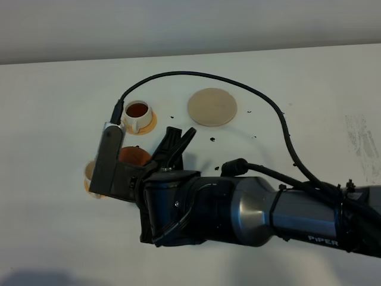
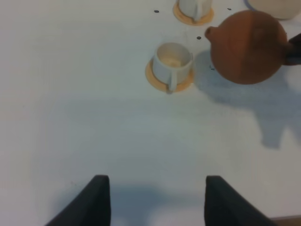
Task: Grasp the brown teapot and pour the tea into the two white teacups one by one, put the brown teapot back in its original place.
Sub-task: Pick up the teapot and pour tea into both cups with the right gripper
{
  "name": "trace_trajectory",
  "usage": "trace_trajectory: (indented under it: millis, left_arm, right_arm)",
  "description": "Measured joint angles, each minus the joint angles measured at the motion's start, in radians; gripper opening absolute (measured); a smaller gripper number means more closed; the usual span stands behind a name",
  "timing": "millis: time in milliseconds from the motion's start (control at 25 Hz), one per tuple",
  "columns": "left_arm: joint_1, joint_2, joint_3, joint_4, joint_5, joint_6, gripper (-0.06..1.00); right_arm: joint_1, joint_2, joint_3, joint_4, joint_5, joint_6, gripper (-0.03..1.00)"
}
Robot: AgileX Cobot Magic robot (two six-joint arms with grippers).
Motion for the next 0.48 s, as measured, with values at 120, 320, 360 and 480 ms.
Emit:
trace_trajectory:
  millis: [120,320,360,480]
  left_arm:
    - [0.000,0.000,0.000,0.000,0.000,0.000,0.44]
    - [0.000,0.000,0.000,0.000,0.000,0.000,0.44]
    - [0.000,0.000,0.000,0.000,0.000,0.000,0.44]
    - [0.000,0.000,0.000,0.000,0.000,0.000,0.44]
  right_arm:
    - [0.000,0.000,0.000,-0.033,-0.012,0.023,0.11]
    - [0.000,0.014,-0.022,-0.048,-0.013,0.042,0.11]
    - [0.000,0.023,-0.034,-0.049,-0.010,0.043,0.11]
    - [-0.006,0.047,-0.054,-0.041,0.006,0.043,0.11]
